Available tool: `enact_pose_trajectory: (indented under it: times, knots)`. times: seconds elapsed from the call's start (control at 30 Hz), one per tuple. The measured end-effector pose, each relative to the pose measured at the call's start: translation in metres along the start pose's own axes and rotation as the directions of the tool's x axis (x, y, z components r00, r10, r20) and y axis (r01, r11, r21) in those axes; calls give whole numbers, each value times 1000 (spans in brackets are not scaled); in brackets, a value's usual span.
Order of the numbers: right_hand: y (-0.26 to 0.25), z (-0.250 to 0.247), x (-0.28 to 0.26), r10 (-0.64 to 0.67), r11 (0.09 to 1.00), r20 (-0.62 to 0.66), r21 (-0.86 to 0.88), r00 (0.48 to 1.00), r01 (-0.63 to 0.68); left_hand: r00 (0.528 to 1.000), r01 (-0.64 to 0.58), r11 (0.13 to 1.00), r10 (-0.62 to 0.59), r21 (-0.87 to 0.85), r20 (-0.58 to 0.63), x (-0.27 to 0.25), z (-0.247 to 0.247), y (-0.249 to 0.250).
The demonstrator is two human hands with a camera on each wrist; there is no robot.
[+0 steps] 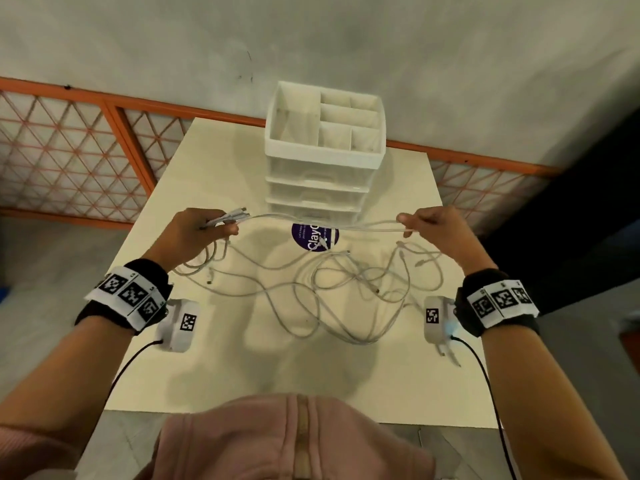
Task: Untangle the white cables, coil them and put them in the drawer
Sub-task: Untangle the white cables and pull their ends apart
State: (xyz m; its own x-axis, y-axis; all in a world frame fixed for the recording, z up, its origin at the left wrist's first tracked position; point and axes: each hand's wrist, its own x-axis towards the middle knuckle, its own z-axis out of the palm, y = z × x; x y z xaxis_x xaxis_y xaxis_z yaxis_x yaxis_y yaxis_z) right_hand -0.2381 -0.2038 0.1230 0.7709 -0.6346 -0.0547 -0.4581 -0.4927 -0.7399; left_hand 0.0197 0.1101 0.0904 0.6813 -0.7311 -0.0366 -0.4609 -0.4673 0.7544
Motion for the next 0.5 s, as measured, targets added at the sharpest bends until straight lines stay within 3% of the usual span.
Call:
enact_pose_trajectory:
  times: [0.07,0.17,0.23,0.3,0.4,0.43,0.5]
  knots:
    - [2,0,-5,23,998,51,-66,998,-20,986,23,1000,-24,8,168,-2,0,0]
    - [9,4,-13,120,976,210,-204,970,-76,922,23,998,-41,51,385,0,0,0]
    - [24,13,-24,231,943,352,-312,907,-119,857,21,993,-80,120,510,-3,8,-4]
    - [49,30,-38,333,915,482,-372,810,-155,765,1,978,-134,207,630,-12,23,-8]
    - [78,58,-60,445,872,592,-457,672,-175,650,-60,945,-208,322,731,-26,45,-13]
    - [84,64,-63,457,862,603,-481,654,-158,628,-63,939,-225,337,745,-29,50,-13]
    - [85,72,-62,427,867,608,-486,670,-112,610,-56,930,-257,364,750,-33,58,-11]
